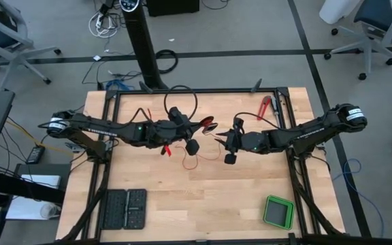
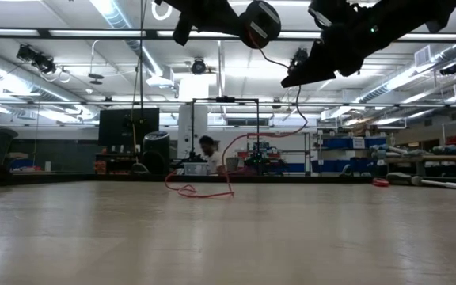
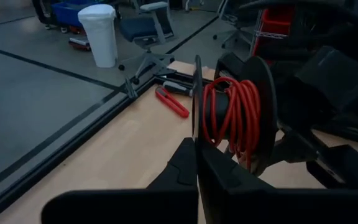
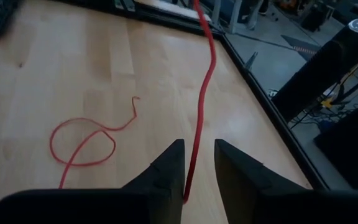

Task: Coil cords
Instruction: Coil the red wire onto the black spool

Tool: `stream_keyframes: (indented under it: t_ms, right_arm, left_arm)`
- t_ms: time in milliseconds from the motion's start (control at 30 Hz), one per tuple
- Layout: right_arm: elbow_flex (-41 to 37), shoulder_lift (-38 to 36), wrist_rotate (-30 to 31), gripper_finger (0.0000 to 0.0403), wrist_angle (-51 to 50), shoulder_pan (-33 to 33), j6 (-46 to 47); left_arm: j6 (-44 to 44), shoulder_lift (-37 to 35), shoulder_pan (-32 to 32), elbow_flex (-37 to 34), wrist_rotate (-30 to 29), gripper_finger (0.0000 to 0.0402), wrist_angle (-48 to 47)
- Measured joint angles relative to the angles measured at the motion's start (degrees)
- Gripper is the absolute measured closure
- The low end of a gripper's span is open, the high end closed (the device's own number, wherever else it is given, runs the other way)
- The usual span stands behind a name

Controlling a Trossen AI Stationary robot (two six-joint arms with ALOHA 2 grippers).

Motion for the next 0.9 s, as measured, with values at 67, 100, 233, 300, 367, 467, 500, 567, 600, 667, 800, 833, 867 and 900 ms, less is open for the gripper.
stream_keyframes:
  t_ms: [67, 100, 233, 300, 367, 467, 500, 567, 600, 667, 800, 833, 867, 900]
  right_arm:
    - [0.0, 0.0, 0.0, 0.0320, -0.5, 0.0, 0.0]
    - [0.0, 0.0, 0.0, 0.0321, -0.6, 0.0, 0.0]
    - [0.0, 0.0, 0.0, 0.0323, -1.2, 0.0, 0.0]
    - [0.0, 0.0, 0.0, 0.0324, -1.6, 0.0, 0.0]
    - [0.0, 0.0, 0.0, 0.0323, -2.0, -0.2, 0.0]
    - [0.0, 0.0, 0.0, 0.0324, -2.6, -0.6, 0.0]
    - [0.0, 0.0, 0.0, 0.0325, -2.9, -0.8, 0.1]
    - [0.0, 0.0, 0.0, 0.0330, -3.3, -1.2, 0.6]
    - [0.0, 0.0, 0.0, 0.0334, -3.6, -1.5, 1.0]
    - [0.0, 0.0, 0.0, 0.0350, -4.4, -2.2, 1.9]
    - [0.0, 0.0, 0.3, 0.0395, -6.4, -3.1, 3.0]
    - [0.0, 0.0, 0.8, 0.0395, -6.9, -3.3, 3.1]
    - [0.0, 0.0, 1.8, 0.0393, -7.4, -3.4, 3.4]
    - [0.0, -0.2, 2.7, 0.0393, -8.2, -3.5, 3.6]
  left_arm:
    - [0.0, 0.0, 0.0, 0.0, 0.0, 0.0400, 0.0]
    - [0.0, 0.0, 0.0, 0.0, 0.0, 0.0400, 0.0]
    - [0.2, 0.0, 0.0, 0.0, 0.0, 0.0400, -0.5]
    - [0.2, 0.0, 0.0, 0.0, 0.0, 0.0400, -1.4]
    - [0.2, 0.0, 0.0, 0.0, 0.0, 0.0400, -2.1]
    - [0.2, 0.0, 0.0, 0.0, 0.0, 0.0400, -2.4]
    - [0.2, 0.0, 0.0, 0.0, 0.0, 0.0400, -2.4]
    - [0.2, 0.0, 0.0, 0.0, 0.6, 0.0400, -2.4]
    - [0.3, 0.0, 0.0, 0.0, 1.0, 0.0400, -2.2]
    - [0.6, 0.0, 0.0, 0.0, 2.2, 0.0400, -2.1]
    - [2.3, 0.0, 0.0, 0.0, 3.5, 0.0400, -2.7]
    - [2.9, 0.0, 0.0, 0.0, 3.8, 0.0400, -3.0]
    - [3.3, 0.0, 0.0, 0.0, 4.0, 0.0400, -3.3]
    - [4.1, 0.0, 0.0, 0.0, 4.6, 0.0400, -3.7]
